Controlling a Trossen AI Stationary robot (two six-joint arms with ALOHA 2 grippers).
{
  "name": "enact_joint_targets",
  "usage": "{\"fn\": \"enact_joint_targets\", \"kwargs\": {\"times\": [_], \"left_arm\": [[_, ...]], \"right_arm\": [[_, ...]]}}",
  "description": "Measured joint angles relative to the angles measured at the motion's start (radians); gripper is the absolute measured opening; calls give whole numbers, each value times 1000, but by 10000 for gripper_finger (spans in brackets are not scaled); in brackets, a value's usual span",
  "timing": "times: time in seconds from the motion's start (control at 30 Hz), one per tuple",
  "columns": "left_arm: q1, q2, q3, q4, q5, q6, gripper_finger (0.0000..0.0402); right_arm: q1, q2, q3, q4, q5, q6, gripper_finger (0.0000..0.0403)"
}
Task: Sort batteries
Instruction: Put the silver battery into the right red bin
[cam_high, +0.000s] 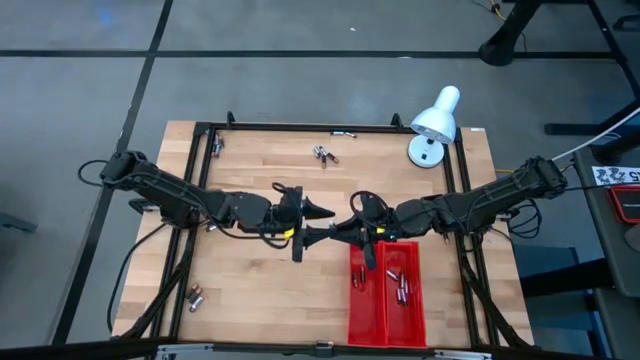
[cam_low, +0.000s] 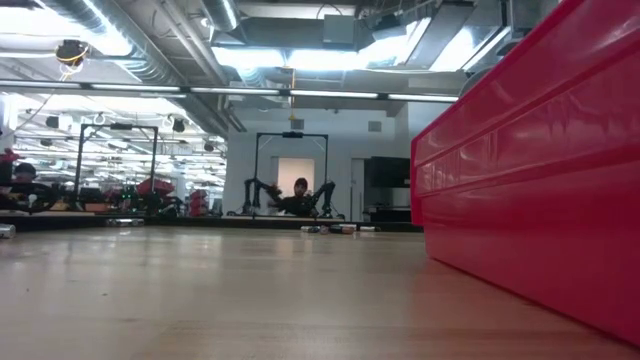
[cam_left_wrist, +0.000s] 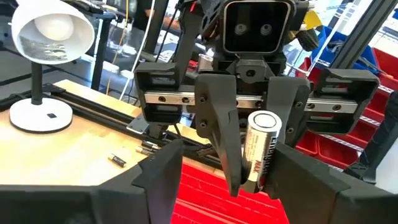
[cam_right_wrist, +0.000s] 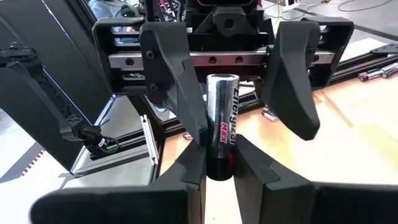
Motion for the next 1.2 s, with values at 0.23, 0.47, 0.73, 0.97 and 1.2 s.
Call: {"fn": "enact_joint_targets", "kwargs": {"times": [0.23, 0.47, 0.73, 0.97, 1.2], "left_arm": [[6, 0, 0, -29, 0, -39, 243], [5, 0, 0, -30, 0, -44, 244], [5, 1, 0, -47, 0, -67, 244], [5, 1, -1, -77, 5, -71, 244], [-1, 1, -4, -199, 20, -116, 244]], "right_arm": [[0, 0, -1, -19, 3, 3, 48], [0, 0, -1, -19, 2, 4, 48], [0, 0, -1, -23, 2, 4, 48], [0, -1, -1, -57, 2, 1, 48], [0, -25, 3, -86, 3, 1, 48]]}}
